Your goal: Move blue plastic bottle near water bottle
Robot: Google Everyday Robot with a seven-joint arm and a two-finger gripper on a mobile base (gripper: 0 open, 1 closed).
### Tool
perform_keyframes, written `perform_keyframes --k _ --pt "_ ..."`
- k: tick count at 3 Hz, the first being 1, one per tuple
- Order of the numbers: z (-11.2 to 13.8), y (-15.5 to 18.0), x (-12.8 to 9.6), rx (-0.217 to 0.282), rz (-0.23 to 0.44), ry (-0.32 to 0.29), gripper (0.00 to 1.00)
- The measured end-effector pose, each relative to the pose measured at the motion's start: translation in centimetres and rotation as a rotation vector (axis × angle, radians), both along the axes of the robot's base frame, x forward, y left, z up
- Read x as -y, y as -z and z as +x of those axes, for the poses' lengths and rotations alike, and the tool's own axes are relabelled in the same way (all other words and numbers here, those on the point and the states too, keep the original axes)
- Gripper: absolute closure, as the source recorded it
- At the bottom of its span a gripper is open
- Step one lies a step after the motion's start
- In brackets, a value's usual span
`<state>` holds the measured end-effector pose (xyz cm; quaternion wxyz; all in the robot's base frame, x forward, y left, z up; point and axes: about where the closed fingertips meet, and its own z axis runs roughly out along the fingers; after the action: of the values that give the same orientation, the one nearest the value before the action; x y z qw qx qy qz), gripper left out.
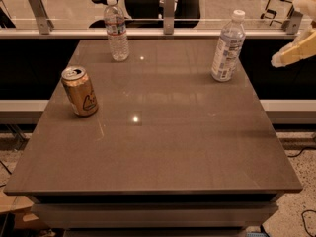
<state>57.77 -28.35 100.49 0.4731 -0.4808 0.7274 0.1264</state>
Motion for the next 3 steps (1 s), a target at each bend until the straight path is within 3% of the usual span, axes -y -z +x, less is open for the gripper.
perform_keyframes --k 2,3 --pt "0.8 1.5 -1.4 0.011 0.191 0.051 0.00" --pt "0.8 3.2 -3.4 -0.027 0.236 0.099 0.00"
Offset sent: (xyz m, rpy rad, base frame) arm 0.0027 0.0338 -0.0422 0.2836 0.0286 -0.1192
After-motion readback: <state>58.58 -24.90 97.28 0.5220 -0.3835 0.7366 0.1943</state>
